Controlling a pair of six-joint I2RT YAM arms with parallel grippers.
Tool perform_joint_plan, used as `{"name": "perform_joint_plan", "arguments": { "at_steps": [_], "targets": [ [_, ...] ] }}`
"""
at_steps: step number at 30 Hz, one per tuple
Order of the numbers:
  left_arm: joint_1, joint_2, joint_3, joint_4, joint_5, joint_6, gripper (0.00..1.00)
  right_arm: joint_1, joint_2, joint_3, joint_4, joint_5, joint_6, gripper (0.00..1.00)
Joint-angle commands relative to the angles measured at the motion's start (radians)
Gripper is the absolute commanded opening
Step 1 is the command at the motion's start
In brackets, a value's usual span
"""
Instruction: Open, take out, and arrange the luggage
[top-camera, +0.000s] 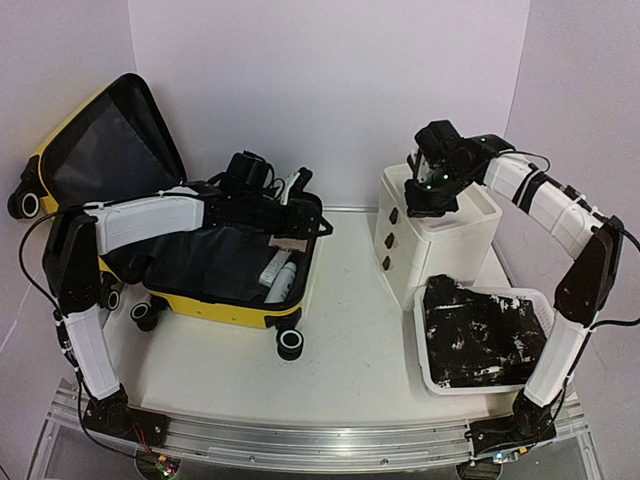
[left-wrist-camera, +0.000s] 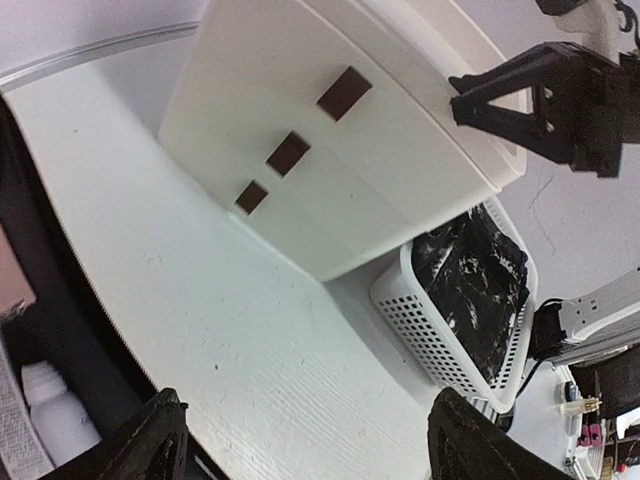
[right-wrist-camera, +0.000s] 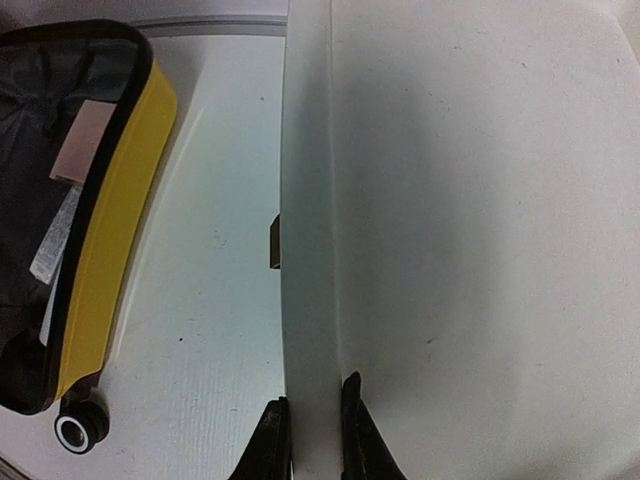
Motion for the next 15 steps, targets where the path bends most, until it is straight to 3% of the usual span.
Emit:
{"name": "perform_joint_plan", "arguments": {
  "at_steps": [1,5,9,15],
  "targets": [
    [-0.022,0.137,0.148,0.192,0.08,0.139,0.82,0.067,-0.005,0.028,0.075,-0.069,0.098,0.0],
    [-0.052,0.293,0.253,0.32,0.06,0.288,0.82,0.079,0.006,0.025,0.085,-0.097,0.13,0.0],
    [-0.053,0.42,0.354,0.47,0.029,0.304,0.71,0.096,0.012,0.038,0.092,-0.101,0.144,0.0],
    [-0.078,0.543,0.448,0.607,0.106,0.3,0.74,0.106,0.011,0.053,0.091,-0.099,0.149,0.0]
  ]
}}
